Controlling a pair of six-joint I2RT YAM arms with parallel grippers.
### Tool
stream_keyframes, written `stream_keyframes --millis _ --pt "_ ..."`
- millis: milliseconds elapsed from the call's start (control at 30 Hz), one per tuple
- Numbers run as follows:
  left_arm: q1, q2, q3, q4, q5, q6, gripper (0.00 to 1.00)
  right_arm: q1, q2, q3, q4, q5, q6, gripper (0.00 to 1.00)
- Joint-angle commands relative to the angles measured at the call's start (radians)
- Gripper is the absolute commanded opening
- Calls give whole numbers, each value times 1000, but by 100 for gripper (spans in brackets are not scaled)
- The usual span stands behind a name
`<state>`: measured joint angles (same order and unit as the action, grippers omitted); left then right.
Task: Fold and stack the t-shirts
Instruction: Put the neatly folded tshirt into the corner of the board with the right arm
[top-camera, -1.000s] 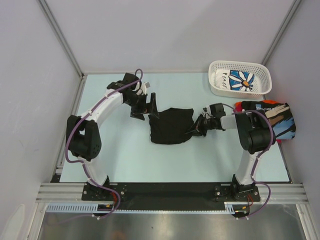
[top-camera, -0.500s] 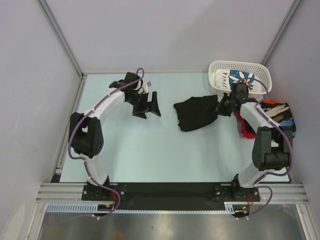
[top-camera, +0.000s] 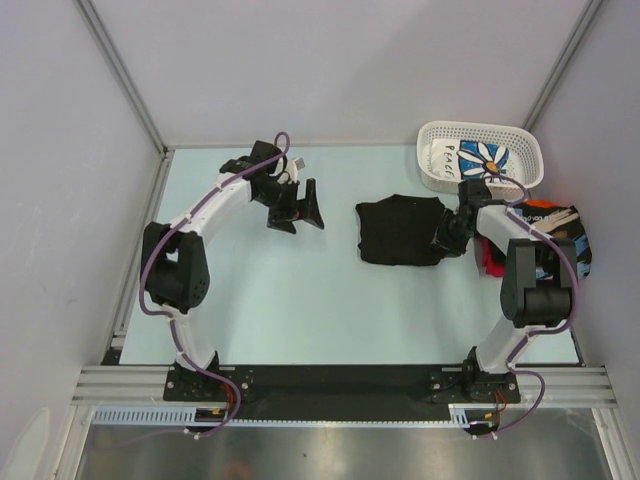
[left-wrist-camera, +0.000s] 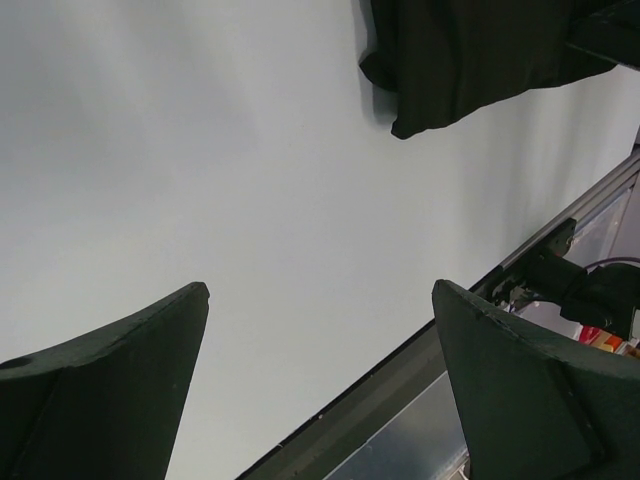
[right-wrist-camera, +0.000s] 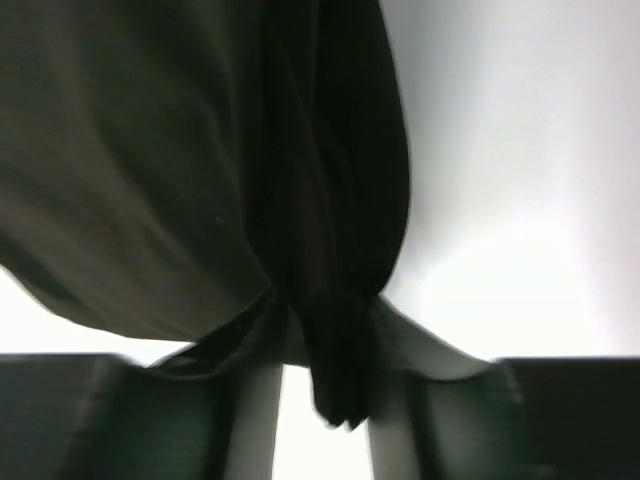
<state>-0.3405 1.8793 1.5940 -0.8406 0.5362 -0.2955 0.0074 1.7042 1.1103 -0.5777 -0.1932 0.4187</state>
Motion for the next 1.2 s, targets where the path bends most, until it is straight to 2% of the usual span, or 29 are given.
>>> stream_keyframes --millis 0,100,200,333,633,1167 --pt "3 7 50 15 44 7 100 20 6 -4 -71 28 -14 54" --pt "-2 29 64 57 67 -19 100 28 -32 -20 -83 69 -6 74" --pt "-20 75 95 67 74 -33 100 26 -77 -36 -77 93 -8 78" --pt "-54 127 103 144 99 -56 100 22 -90 -47 -71 120 -14 80" --pt "-97 288 60 386 179 -249 100 8 -72 -44 -25 136 -34 80" --pt "-169 449 198 483 174 -383 99 -81 -77 -9 64 38 -77 81"
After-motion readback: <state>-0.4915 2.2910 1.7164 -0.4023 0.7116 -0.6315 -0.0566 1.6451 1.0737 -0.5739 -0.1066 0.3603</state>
